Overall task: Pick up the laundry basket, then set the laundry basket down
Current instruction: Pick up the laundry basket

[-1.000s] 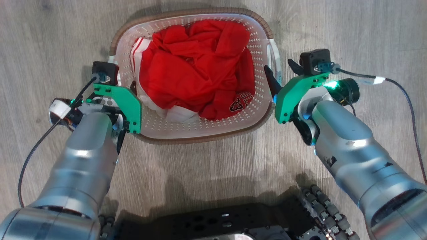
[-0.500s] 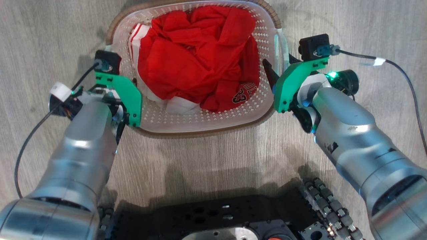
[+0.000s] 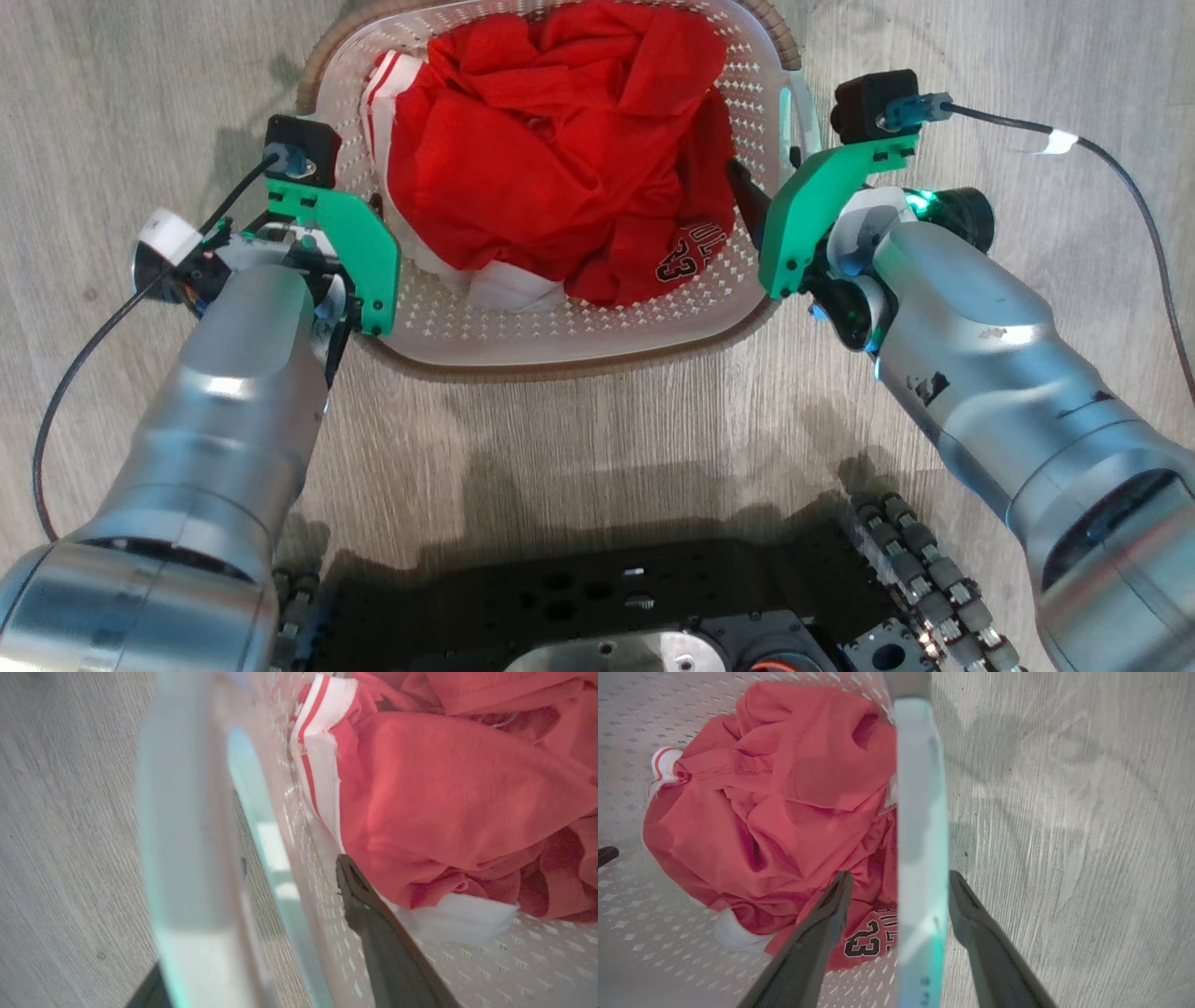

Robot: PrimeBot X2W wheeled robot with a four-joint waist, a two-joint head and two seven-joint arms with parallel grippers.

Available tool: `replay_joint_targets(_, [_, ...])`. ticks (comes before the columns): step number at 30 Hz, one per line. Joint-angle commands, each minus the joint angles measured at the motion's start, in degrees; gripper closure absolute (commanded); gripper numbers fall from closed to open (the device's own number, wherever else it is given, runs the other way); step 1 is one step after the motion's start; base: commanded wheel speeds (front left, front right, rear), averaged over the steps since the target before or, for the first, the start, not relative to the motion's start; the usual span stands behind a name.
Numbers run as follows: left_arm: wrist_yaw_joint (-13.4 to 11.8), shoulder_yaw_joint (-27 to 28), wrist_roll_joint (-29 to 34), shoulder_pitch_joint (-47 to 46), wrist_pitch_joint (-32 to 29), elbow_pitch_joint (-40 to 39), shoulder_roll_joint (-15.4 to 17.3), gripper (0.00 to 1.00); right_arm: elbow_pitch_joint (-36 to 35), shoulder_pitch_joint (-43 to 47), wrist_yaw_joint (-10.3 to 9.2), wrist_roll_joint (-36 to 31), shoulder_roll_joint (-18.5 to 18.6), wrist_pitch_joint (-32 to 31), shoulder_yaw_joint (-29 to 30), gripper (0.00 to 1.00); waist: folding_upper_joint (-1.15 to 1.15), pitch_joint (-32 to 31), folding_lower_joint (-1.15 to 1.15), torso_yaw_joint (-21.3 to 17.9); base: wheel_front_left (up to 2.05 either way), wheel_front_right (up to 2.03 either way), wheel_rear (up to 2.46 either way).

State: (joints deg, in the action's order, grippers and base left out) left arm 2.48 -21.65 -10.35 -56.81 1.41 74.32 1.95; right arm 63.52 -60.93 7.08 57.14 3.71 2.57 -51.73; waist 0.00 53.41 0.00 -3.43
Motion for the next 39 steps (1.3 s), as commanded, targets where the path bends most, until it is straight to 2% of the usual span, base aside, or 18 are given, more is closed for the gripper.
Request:
replay_joint_targets(1, [-0.37, 0.54, -0.43, 1.07, 0.24, -0.37, 1.46, 0.0, -0.14, 2.59, 0.41, 0.88, -0.83, -0.2, -0.89, 0.0, 0.0, 0.0, 0.0, 0.07, 0.0, 0.0, 0.0])
replay_joint_targets(30, [-0.78, -1.69, -3.56, 0.22, 1.98, -0.36, 0.97, 0.02, 2.29, -0.17, 0.41, 7.0, -0.83, 2.49, -8.67, 0.0, 0.0, 1.55, 0.0, 1.1, 0.0, 0.0, 0.0])
replay_joint_targets(31, [-0.8, -1.75, -3.7, 0.25, 2.07, -0.36, 0.97, 0.18, 2.23, -0.21, 0.41, 7.24, -0.83, 2.47, -8.88, 0.07, 0.0, 1.58, 0.0, 1.1, 0.0, 0.0, 0.0])
replay_joint_targets(32, [-0.77, -1.8, -3.85, 0.29, 2.07, -0.36, 0.97, 0.52, 2.21, -0.26, 0.41, 7.45, -0.83, 2.45, -9.09, 0.56, 0.0, 1.61, 0.0, 1.11, 0.0, 0.0, 0.0])
replay_joint_targets(33, [-0.69, -1.86, -4.01, 0.34, 1.99, -0.36, 0.96, 0.99, 2.33, -0.4, 0.41, 7.55, -0.83, 2.71, -9.29, 1.0, 0.0, 1.63, 0.0, 1.1, 0.0, 0.0, 0.0])
replay_joint_targets(39, [-0.33, -2.48, -4.78, 0.3, 1.74, -0.36, 0.94, 1.0, 3.01, -0.81, 0.41, 8.44, -0.83, 3.37, -10.36, 1.0, 0.0, 1.8, 0.0, 1.24, 0.0, 0.0, 0.0])
